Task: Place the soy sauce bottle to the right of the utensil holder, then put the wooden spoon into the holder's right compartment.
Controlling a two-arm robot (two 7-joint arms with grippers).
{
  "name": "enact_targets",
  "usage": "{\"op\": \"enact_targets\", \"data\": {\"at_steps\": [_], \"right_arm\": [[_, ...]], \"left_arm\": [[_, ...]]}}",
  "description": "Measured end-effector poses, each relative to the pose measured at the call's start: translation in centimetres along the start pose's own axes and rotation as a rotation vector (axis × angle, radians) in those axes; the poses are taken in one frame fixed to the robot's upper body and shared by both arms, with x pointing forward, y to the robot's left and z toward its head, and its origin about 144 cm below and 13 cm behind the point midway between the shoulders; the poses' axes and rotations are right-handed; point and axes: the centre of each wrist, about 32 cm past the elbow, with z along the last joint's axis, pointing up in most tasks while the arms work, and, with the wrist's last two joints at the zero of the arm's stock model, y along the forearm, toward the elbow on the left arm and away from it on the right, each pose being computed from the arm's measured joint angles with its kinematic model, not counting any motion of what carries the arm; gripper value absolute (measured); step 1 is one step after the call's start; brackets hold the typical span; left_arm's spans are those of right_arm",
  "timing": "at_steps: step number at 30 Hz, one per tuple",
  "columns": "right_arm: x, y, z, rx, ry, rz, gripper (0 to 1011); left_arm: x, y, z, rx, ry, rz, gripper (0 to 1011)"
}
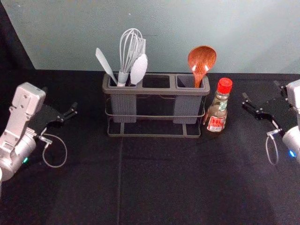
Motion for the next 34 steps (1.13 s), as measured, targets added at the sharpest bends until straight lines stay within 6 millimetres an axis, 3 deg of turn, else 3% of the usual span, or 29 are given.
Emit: {"op": "enact_targets", "data": {"at_steps": [34], "right_arm": [[0.03,0.03,0.08,0.003,-0.001,-0.003,1004]], "left_arm": [[0.00,0.00,0.00,0.000,0.000,0.000,1011]]}}
